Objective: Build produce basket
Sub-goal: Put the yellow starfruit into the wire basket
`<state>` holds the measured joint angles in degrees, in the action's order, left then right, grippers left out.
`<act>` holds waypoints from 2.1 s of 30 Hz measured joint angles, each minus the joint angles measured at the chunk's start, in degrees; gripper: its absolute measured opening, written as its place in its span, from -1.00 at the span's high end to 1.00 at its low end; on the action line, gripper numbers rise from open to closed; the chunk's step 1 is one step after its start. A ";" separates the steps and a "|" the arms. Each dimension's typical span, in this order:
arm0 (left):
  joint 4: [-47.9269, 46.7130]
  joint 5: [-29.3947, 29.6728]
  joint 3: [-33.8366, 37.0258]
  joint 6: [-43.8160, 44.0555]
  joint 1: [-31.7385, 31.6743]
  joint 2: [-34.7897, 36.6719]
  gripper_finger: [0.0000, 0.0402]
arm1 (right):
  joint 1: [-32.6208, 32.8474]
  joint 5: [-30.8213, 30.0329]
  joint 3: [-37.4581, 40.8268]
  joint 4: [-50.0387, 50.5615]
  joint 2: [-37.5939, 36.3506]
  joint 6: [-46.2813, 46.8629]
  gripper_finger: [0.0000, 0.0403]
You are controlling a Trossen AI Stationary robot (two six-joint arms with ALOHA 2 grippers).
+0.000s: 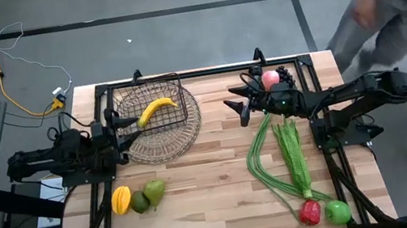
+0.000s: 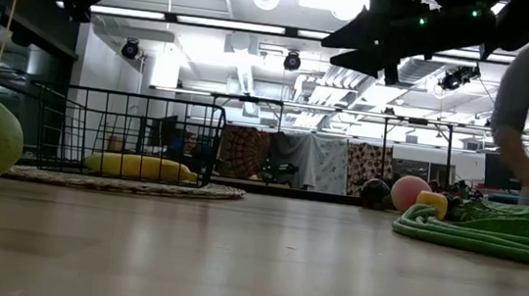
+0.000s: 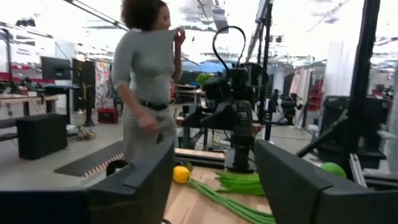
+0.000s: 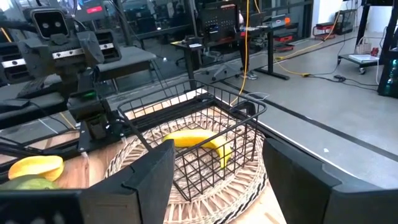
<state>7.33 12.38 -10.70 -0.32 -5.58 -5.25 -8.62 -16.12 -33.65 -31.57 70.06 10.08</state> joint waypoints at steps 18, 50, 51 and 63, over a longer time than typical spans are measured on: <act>-15.51 2.16 -12.73 17.61 0.89 -18.33 -0.31 | 0.00 0.00 -0.04 0.14 0.02 0.40 -0.16; -83.70 -13.56 -41.35 109.15 50.64 -59.03 -0.30 | 0.00 0.01 -0.09 3.96 0.07 1.91 -0.16; -82.81 -13.90 -40.74 110.00 51.42 -59.42 -0.30 | 0.00 0.01 -0.09 3.96 0.07 1.91 -0.16; -70.07 -16.04 -30.29 113.67 53.18 -58.76 -0.30 | -0.02 0.00 -0.09 3.08 0.07 1.47 -0.16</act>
<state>-62.74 -3.66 -40.99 113.35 47.59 -64.00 -8.64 -16.12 -33.74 -28.49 70.13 11.55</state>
